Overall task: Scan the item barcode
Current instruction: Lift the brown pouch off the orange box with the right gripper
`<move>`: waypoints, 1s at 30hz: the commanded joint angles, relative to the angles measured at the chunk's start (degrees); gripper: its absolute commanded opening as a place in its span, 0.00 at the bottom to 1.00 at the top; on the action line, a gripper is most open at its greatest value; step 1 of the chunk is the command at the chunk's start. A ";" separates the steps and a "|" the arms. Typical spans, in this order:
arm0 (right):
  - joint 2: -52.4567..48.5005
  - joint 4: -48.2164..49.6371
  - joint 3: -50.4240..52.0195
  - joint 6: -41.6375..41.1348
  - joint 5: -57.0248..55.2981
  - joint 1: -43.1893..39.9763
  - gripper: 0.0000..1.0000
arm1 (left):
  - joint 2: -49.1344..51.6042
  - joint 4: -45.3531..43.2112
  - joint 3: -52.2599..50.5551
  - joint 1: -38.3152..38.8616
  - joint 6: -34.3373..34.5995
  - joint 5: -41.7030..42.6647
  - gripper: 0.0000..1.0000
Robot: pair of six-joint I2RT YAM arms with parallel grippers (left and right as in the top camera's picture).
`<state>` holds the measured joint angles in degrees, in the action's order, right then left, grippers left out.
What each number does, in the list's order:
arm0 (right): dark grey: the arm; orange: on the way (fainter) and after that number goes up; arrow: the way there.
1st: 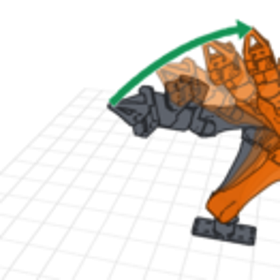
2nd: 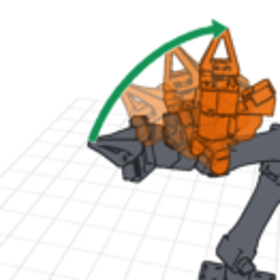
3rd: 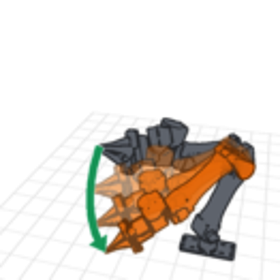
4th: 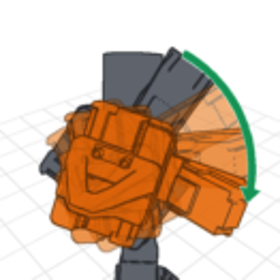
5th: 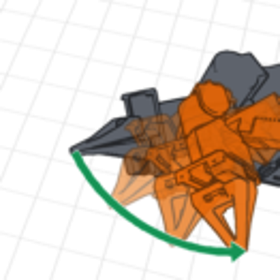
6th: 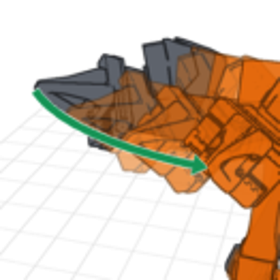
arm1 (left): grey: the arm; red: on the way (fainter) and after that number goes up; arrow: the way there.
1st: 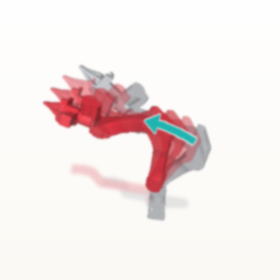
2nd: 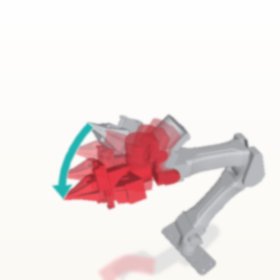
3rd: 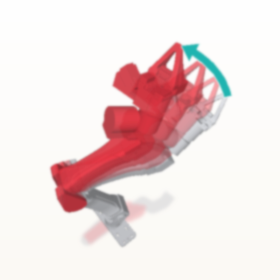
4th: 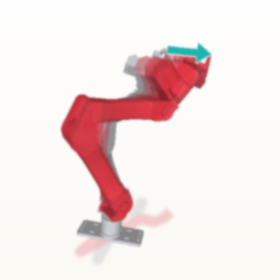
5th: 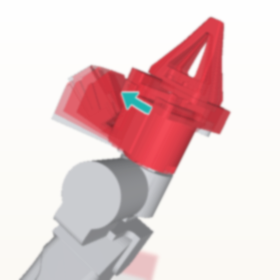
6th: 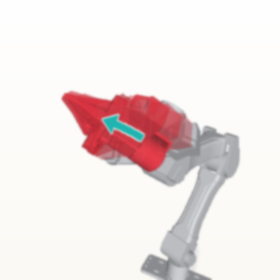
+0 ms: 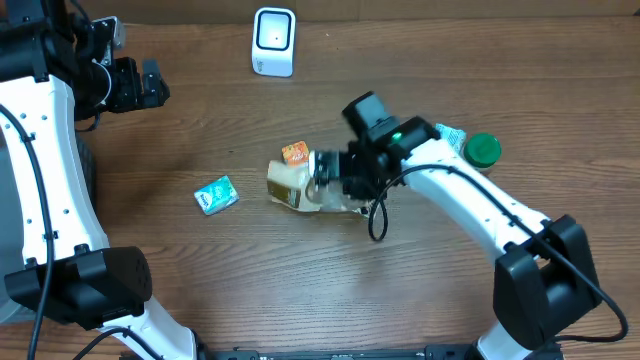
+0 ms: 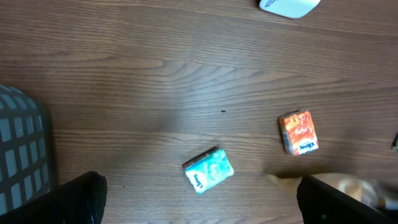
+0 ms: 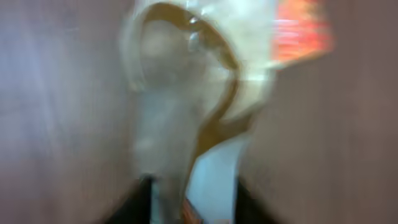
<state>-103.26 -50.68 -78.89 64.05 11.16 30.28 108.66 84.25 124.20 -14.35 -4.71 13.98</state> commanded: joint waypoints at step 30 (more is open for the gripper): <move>-12.46 34.73 -3.54 -107.14 -23.56 6.99 0.75 | -0.20 -0.24 0.28 0.15 -0.87 0.48 1.00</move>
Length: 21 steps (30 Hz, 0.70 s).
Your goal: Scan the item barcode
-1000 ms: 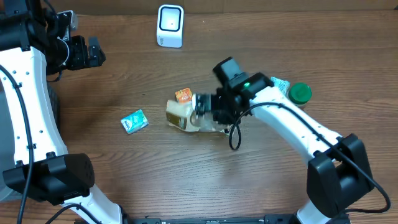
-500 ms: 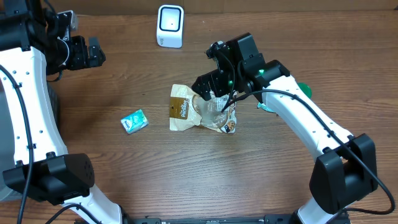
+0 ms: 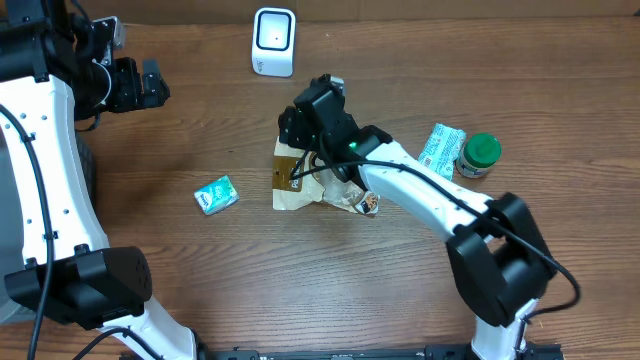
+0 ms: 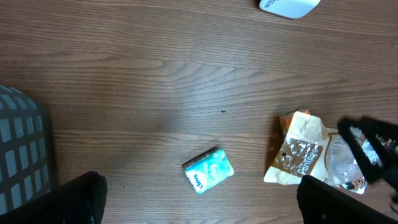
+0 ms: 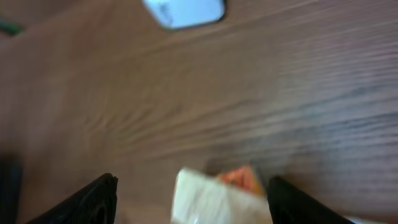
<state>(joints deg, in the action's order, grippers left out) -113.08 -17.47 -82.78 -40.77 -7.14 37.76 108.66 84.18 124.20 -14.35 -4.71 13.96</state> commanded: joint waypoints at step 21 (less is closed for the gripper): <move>-4.55 -13.31 0.13 13.57 22.93 1.18 0.80 | -0.20 -0.17 0.28 0.15 -0.87 0.50 0.99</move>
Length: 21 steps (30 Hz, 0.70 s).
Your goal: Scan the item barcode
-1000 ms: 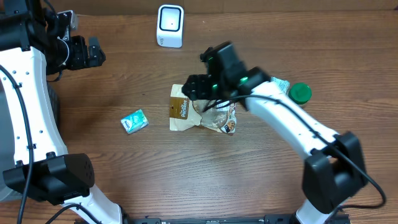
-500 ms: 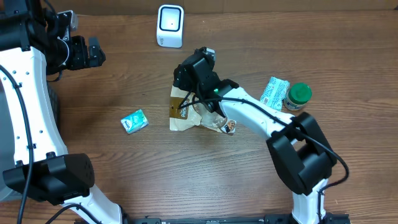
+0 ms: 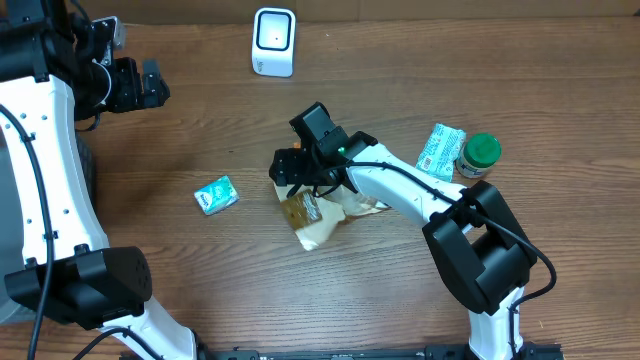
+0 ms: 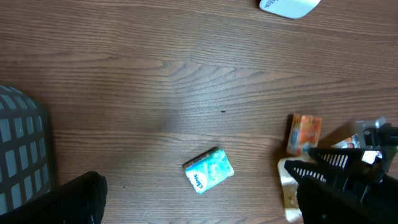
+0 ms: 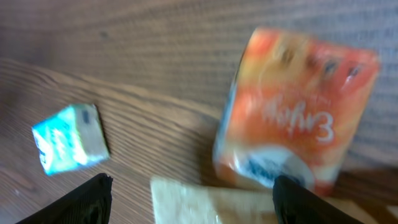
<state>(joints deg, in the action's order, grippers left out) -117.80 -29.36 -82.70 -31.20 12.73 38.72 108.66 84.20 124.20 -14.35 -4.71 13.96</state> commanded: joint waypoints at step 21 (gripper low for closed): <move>12.31 -40.11 4.37 4.63 1.97 -19.50 0.84 | -0.20 -0.22 0.28 0.15 -0.87 0.50 0.99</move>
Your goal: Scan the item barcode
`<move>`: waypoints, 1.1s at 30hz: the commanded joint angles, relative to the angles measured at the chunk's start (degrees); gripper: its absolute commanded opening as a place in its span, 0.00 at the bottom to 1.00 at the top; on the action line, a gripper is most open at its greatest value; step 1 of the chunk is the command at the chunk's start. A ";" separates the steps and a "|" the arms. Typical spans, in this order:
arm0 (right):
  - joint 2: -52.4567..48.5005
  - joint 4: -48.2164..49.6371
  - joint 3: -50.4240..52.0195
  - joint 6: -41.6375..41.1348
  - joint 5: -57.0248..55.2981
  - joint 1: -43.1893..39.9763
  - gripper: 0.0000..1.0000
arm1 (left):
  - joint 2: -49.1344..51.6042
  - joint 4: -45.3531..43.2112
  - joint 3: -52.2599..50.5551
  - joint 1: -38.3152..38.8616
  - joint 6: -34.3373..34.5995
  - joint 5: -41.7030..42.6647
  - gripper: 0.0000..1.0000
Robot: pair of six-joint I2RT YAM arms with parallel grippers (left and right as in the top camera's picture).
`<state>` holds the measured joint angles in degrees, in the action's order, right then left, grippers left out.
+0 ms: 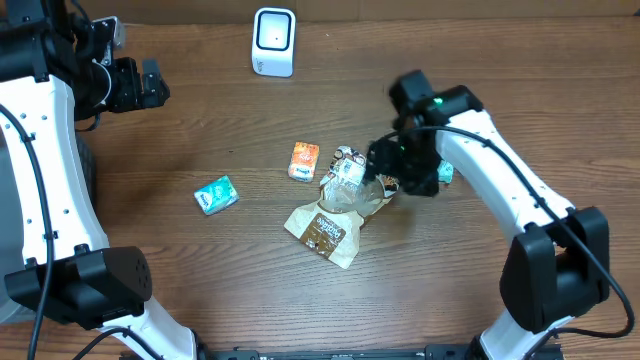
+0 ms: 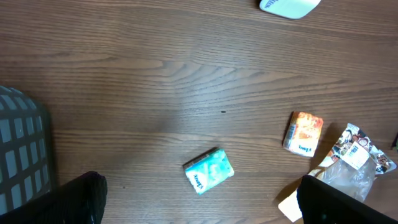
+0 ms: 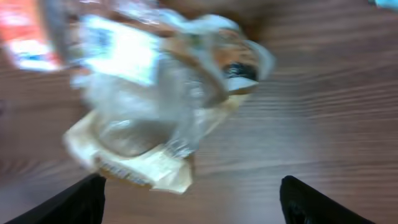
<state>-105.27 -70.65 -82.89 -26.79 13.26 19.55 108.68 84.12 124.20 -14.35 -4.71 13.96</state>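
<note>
A crumpled bag (image 1: 335,210), clear at one end and brown at the other, lies flat at the table's middle. It also shows in the left wrist view (image 2: 348,168) and fills the right wrist view (image 3: 161,106). My right gripper (image 1: 385,165) hovers at the bag's right end, open (image 3: 193,205), nothing between its fingers. The white scanner (image 1: 273,40) stands at the back, well apart from the bag. My left gripper (image 1: 150,85) is high at the far left, open (image 2: 199,202) and holding nothing.
An orange box (image 1: 304,160) lies just left of the bag. A teal packet (image 1: 216,194) lies further left. A bit of another teal packet (image 1: 446,174) shows under the right arm. A grey basket (image 2: 22,149) is at the left edge.
My right gripper was over the orange box and the bag's left part; now it is to the right of the bag. The bag has shifted and the orange box is uncovered. The left arm is unmoved.
At first my right gripper was at the bag beside the orange box. Then the arm reached further left and back, the bag flat under it. Then the gripper was low over the box and bag. Now it stands open at the bag's right end.
</note>
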 commanded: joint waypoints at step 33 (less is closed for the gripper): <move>-1.79 13.90 5.77 7.37 18.84 -4.83 0.70 | -0.22 -0.13 0.28 0.15 -0.87 0.50 0.99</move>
<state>-107.42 -53.30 -76.07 -19.73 27.94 15.09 108.66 84.09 124.20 -14.35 -4.71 13.96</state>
